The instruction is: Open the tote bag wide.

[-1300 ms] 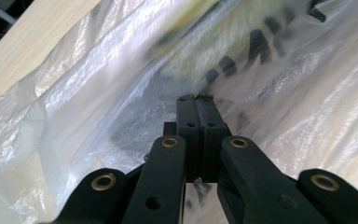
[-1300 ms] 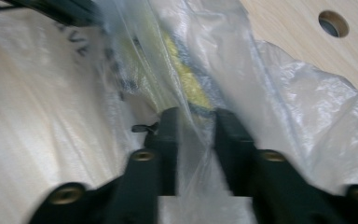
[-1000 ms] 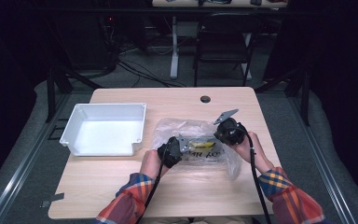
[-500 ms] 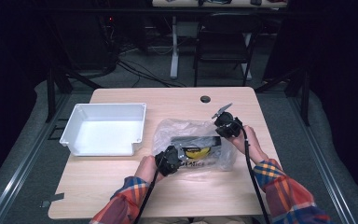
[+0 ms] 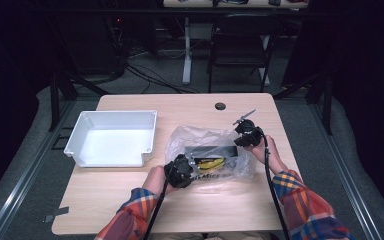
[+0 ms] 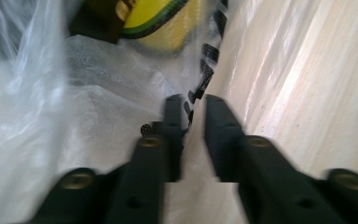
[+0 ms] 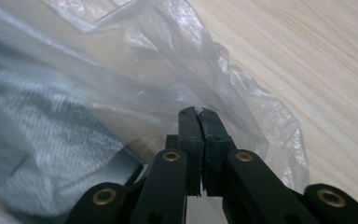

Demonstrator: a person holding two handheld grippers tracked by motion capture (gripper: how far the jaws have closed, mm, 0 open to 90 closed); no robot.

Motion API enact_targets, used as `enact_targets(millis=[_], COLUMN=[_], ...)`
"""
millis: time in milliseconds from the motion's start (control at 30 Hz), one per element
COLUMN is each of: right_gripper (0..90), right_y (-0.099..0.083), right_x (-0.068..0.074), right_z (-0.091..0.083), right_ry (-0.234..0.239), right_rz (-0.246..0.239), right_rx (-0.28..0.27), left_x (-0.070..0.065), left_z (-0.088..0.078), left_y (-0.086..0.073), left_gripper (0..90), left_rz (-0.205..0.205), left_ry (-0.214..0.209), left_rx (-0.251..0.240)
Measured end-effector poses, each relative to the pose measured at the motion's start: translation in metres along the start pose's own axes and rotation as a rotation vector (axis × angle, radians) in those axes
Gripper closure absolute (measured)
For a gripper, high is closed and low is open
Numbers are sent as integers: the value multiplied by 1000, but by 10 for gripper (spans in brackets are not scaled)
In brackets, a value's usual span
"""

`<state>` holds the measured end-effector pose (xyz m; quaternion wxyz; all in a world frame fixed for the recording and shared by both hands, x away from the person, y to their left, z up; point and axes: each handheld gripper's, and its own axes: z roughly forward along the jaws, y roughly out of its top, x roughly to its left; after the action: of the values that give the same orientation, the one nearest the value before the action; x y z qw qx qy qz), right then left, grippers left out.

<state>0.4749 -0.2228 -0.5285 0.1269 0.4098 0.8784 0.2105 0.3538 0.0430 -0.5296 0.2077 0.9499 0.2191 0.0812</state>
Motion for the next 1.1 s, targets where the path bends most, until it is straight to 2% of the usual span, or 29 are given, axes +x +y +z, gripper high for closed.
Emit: enact_targets(millis=[33,67,167,233,267,300,333,400,467,500,600,733,833,933,967,1067,1100], right_gripper=[888,888,886,878,877,875,875,874,874,874,874,868,861,853,853,847,845], right_y=[-2,-2,-3,-4,-4,-4,-5,-5,-5,-5,-6,-6,-5,-4,-4,-5,-6], right_x=[3,2,3,3,4,5,5,7,9,9,10,9,8,4,3,0,-2], right_z=[0,-3,-9,-13,-14,-14,-15,-18,-19,-19,-20,-19,-12,-7,-5,-1,-1], right_ry=[5,6,21,33,33,37,37,24,27,24,20,5,4,5,6,16,25], right_rz=[20,6,6,5,12,14,11,-3,-1,-6,-15,-23,-3,0,20,40,43], right_rx=[-36,-28,-47,-55,-72,-83,-87,-86,-93,-97,-105,-101,-99,-81,-80,-63,-50], left_x=[0,-1,-4,-6,-7,-7,-6,-2,2,5,16,34,47,56,59,62,63], left_z=[-6,-17,-41,-57,-59,-59,-56,-44,-30,-24,-16,-15,-7,6,11,22,25], left_y=[1,1,3,4,5,5,6,6,5,5,5,10,15,17,17,16,15], left_gripper=[690,688,633,593,577,549,525,503,599,668,817,862,862,861,862,865,867], left_rz=[-8,-18,-34,-55,-62,-73,-78,-100,-87,-88,-111,-191,-233,-259,-265,-256,-253], left_ry=[0,4,34,86,121,168,223,281,341,359,425,463,491,491,485,471,467], left_rx=[-18,-63,-148,-210,-216,-209,-172,-111,-21,1,16,-11,4,28,40,94,96])
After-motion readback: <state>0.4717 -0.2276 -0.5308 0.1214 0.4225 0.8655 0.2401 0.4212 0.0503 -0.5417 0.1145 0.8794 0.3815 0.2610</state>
